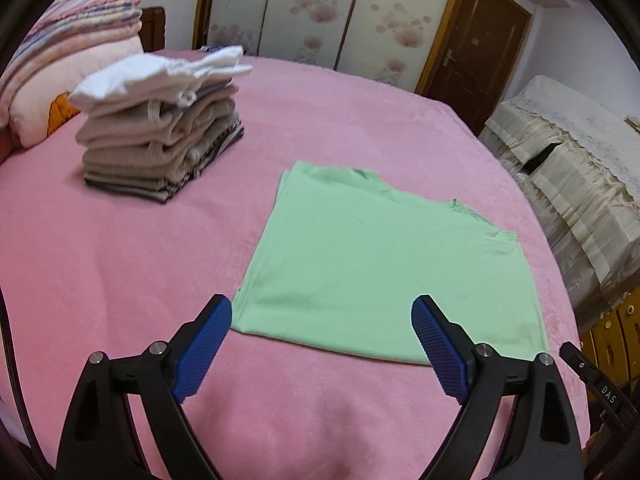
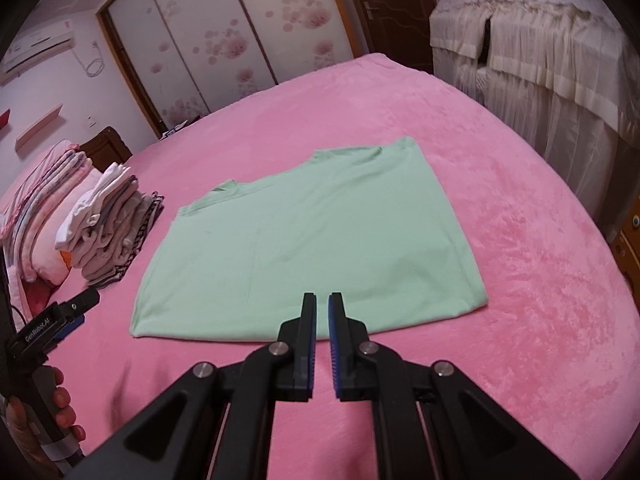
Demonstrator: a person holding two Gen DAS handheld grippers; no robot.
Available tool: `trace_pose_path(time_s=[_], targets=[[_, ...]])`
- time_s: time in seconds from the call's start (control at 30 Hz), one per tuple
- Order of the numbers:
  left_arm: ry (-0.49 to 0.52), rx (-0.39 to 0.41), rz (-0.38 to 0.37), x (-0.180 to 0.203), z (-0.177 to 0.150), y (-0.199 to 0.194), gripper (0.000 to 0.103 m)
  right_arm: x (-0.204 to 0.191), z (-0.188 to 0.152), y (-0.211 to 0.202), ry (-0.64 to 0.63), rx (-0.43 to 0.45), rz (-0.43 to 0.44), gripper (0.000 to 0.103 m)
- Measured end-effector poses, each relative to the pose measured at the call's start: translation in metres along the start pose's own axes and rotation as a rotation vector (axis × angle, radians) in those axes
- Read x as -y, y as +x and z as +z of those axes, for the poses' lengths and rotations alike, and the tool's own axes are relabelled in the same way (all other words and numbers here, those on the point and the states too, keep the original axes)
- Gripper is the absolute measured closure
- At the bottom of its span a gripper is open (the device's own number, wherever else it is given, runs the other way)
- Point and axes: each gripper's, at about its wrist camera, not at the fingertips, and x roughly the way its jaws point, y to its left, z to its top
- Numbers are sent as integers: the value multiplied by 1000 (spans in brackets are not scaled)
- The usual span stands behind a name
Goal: Fold small clothes
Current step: 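Raise both tools away from the folded shirt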
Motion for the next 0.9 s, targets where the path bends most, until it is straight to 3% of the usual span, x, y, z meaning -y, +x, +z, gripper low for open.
trace_pose_path(time_s=[0.1,0.33,0.5,0.7,0.9], targets=[[-17,13,-29,1,2,-13,4,-15,1,-9,-32,13,19,97],[-97,-8,-71,-12,-1,-15,3,-52,0,-15,-120,41,36,97],[-178,-87,-93,-36,-20,12,3,-71,-4,-6,-159,35,48,97],[-324,-171,-196,-66,-50,49,3,-82,-9,13,-165,21,50,97],[-451,-155,-300,-86,-65,84,3,-85,-15,38,-152,-23,66,97]])
